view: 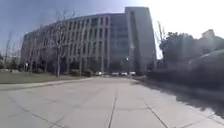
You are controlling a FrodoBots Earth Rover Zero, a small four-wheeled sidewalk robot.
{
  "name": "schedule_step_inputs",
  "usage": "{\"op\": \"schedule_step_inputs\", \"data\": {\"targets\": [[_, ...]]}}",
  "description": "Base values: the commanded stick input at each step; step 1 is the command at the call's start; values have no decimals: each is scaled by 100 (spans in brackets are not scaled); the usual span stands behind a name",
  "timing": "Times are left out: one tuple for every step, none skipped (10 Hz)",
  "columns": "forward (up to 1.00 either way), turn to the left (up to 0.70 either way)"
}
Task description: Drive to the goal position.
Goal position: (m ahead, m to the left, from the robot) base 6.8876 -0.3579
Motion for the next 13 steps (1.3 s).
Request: {"op": "schedule_step_inputs", "data": {"targets": [[70, 0], [70, 0], [70, 0], [70, 0], [70, 0], [70, 0], [70, 0], [70, 0], [70, 0], [70, 0], [70, 0], [70, 0], [70, 0]]}}
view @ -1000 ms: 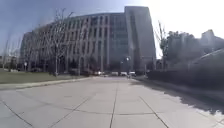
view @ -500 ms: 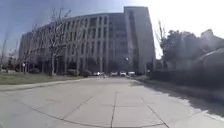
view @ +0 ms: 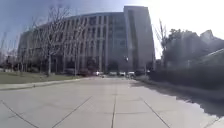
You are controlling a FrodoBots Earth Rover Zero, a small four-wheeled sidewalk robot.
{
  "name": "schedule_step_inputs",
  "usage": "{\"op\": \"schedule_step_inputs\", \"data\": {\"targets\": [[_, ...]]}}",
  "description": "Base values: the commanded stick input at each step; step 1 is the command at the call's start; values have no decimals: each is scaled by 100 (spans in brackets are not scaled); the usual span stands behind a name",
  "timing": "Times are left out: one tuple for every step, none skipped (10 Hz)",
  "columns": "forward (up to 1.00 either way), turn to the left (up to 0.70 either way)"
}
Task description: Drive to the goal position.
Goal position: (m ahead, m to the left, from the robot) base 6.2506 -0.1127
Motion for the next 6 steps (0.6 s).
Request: {"op": "schedule_step_inputs", "data": {"targets": [[70, 0], [70, 0], [70, 0], [70, 0], [70, 0], [70, 0]]}}
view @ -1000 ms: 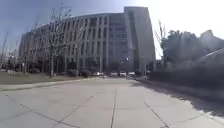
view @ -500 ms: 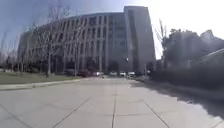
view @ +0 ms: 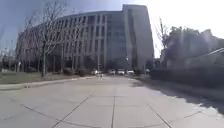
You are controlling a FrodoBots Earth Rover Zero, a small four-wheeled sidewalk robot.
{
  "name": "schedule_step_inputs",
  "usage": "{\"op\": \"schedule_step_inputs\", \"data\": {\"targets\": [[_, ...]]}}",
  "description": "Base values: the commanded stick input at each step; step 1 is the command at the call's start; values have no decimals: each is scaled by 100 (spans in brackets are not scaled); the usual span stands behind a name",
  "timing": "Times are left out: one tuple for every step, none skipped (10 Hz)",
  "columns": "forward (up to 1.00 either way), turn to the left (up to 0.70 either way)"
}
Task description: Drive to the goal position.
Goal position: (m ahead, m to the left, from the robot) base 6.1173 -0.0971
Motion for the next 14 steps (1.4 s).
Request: {"op": "schedule_step_inputs", "data": {"targets": [[70, 0], [70, 0], [70, 0], [70, 0], [70, 0], [70, 0], [70, 0], [70, 0], [70, 0], [70, 0], [70, 0], [70, 0], [70, 0], [70, 0]]}}
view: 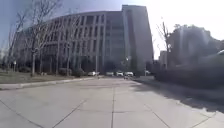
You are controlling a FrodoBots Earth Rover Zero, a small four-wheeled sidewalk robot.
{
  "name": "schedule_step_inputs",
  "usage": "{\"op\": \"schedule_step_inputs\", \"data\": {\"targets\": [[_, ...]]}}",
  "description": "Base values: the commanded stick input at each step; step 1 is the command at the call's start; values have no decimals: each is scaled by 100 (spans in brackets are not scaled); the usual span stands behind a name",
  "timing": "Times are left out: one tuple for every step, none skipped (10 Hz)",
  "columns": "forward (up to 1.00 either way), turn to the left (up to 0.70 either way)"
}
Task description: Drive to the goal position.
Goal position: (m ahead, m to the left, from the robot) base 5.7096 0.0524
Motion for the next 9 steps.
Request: {"op": "schedule_step_inputs", "data": {"targets": [[70, 0], [70, 0], [70, 0], [70, 0], [70, 0], [70, 0], [70, 0], [70, 0], [70, 0]]}}
